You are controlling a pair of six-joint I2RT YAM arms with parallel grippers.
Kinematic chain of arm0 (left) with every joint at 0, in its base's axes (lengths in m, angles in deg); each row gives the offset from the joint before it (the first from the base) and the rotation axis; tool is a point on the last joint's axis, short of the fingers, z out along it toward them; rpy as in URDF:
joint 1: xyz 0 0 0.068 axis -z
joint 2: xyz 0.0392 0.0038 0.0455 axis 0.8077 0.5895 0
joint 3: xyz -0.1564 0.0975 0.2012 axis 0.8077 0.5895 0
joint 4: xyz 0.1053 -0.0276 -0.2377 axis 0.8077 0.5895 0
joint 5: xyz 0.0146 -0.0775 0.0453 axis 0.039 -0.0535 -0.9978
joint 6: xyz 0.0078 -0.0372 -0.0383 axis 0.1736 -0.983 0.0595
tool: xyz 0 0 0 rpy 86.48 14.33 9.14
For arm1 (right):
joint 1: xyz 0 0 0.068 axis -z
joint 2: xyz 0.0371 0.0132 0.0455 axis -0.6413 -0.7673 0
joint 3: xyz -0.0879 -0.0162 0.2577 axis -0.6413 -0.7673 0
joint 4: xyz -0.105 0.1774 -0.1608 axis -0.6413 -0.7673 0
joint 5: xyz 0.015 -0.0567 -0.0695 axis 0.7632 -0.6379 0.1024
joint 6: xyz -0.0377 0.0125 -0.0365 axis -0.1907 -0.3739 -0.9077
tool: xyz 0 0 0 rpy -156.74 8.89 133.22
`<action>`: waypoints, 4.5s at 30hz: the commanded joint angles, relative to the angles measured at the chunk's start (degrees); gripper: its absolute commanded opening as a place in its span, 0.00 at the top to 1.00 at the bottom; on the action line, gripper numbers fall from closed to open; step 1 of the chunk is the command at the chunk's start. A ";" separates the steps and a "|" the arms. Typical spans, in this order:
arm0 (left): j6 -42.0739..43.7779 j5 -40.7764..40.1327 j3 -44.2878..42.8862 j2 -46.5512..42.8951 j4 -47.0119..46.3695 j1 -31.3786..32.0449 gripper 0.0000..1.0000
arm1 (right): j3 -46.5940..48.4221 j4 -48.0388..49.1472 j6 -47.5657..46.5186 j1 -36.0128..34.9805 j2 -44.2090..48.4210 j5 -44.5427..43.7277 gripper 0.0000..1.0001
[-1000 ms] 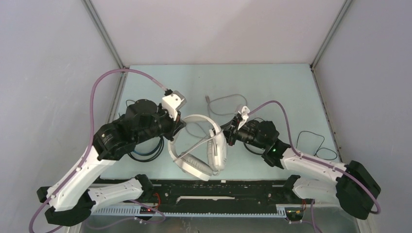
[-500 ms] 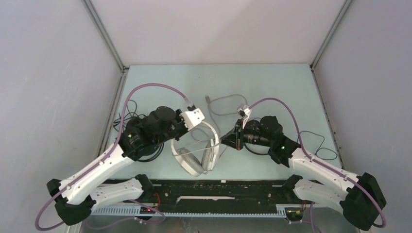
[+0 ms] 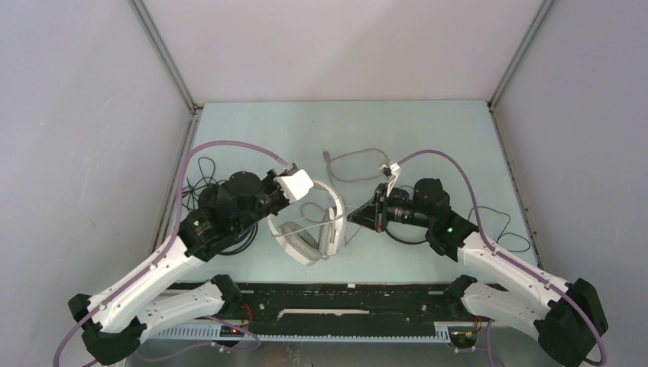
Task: Wrap the headphones
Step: Wrap the headphones cable around the headphones.
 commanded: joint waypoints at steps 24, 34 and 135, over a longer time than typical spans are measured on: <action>8.12 -12.13 4.55 0.75 -9.01 -1.31 1.00 | 2.77 17.40 21.95 1.04 -2.99 23.11 0.95; 7.81 -16.91 4.80 0.79 -10.59 -1.37 1.00 | 2.76 23.26 26.58 0.54 -3.43 24.19 0.88; -77.40 -25.10 -18.61 -1.28 4.31 -1.30 1.00 | -0.41 47.61 -38.94 -23.88 -23.27 -21.93 0.64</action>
